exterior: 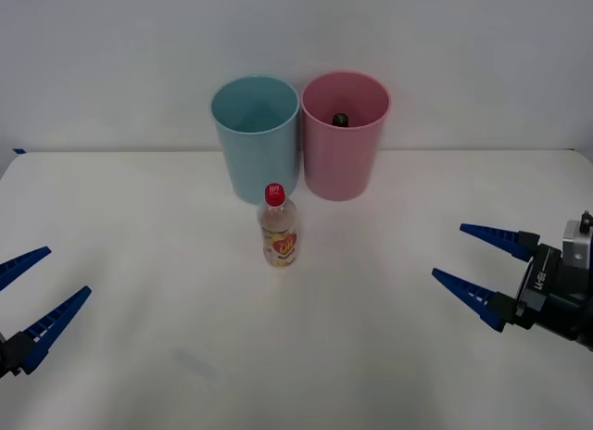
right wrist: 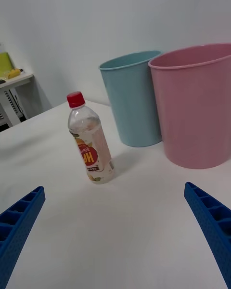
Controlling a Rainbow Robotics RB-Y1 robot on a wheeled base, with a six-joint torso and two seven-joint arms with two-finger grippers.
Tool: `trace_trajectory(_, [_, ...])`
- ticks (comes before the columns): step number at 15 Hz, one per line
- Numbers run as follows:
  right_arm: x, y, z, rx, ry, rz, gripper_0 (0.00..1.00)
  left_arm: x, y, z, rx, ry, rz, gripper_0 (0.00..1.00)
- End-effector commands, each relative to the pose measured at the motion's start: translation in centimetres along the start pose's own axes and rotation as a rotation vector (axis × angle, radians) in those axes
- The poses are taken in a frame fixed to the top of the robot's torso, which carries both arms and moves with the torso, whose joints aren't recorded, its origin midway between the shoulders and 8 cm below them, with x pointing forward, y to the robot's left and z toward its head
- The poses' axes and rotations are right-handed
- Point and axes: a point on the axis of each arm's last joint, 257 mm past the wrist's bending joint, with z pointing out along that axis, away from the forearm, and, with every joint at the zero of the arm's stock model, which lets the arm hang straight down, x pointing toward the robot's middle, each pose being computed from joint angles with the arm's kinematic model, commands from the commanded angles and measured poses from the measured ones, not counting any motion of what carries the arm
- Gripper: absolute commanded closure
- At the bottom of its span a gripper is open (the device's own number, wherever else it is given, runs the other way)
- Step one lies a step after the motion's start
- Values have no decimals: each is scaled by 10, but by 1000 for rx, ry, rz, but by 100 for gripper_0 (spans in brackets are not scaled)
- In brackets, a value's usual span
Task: Grasp the object on the table and drop it into the matching bin: aluminum can to the light blue bin, PET bottle to the pink bin.
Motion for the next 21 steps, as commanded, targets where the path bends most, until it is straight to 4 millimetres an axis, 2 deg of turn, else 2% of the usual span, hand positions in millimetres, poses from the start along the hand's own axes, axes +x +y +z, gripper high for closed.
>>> trace_trajectory(1, [3, -12, 10, 42, 19, -10, 0, 0, 0, 0, 0, 0, 0, 0])
trace_trajectory(4, [8, -12, 29, 42, 45, -16, 0, 0, 0, 0, 0, 0, 0, 0])
trace_trajectory(8, [17, 0, 63, 2, 88, -44, 0, 0, 0, 0, 0, 0, 0, 0])
trace_trajectory(13, [16, 34, 115, -89, 109, -13, 0, 0, 0, 0, 0, 0, 0, 0])
trace_trajectory(15, [15, 41, 131, -96, 107, -28, 0, 0, 0, 0, 0, 0, 0, 0])
trace_trajectory(18, [14, 49, 152, -106, 116, -39, 0, 0, 0, 0, 0, 0, 0, 0])
trace_trajectory(21, [22, 49, 170, -135, 150, -42, 0, 0, 0, 0, 0, 0, 0, 0])
